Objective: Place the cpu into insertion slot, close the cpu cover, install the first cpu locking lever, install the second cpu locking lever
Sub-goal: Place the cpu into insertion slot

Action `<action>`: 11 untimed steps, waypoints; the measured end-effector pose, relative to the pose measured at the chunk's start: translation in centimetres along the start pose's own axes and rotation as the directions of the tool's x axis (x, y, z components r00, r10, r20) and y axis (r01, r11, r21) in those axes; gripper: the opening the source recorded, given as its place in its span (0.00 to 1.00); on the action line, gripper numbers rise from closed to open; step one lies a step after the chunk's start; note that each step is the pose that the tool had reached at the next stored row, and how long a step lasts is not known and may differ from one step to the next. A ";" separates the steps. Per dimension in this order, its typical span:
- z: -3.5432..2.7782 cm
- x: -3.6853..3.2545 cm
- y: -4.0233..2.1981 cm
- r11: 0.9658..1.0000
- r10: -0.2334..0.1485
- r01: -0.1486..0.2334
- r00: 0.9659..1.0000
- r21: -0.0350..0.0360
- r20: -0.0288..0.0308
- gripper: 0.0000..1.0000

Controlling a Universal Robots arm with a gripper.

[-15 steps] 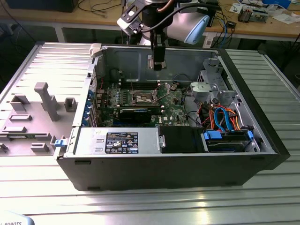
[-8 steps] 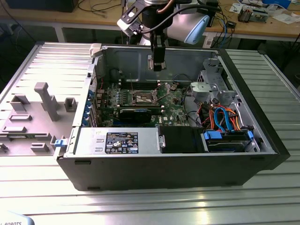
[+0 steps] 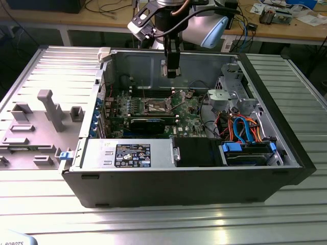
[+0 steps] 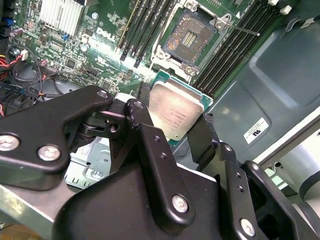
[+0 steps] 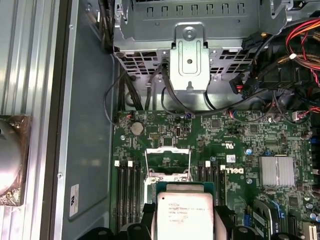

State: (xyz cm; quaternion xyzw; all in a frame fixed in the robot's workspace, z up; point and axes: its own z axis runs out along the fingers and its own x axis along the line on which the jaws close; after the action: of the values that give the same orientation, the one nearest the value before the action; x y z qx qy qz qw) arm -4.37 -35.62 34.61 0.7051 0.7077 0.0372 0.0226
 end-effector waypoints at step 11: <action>0.22 0.00 -0.02 1.000 0.000 0.000 1.000 0.000 0.000 0.54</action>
State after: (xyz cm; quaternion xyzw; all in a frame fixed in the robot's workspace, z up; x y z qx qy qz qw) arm -4.37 -35.62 34.40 0.7051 0.7077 0.0372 0.0226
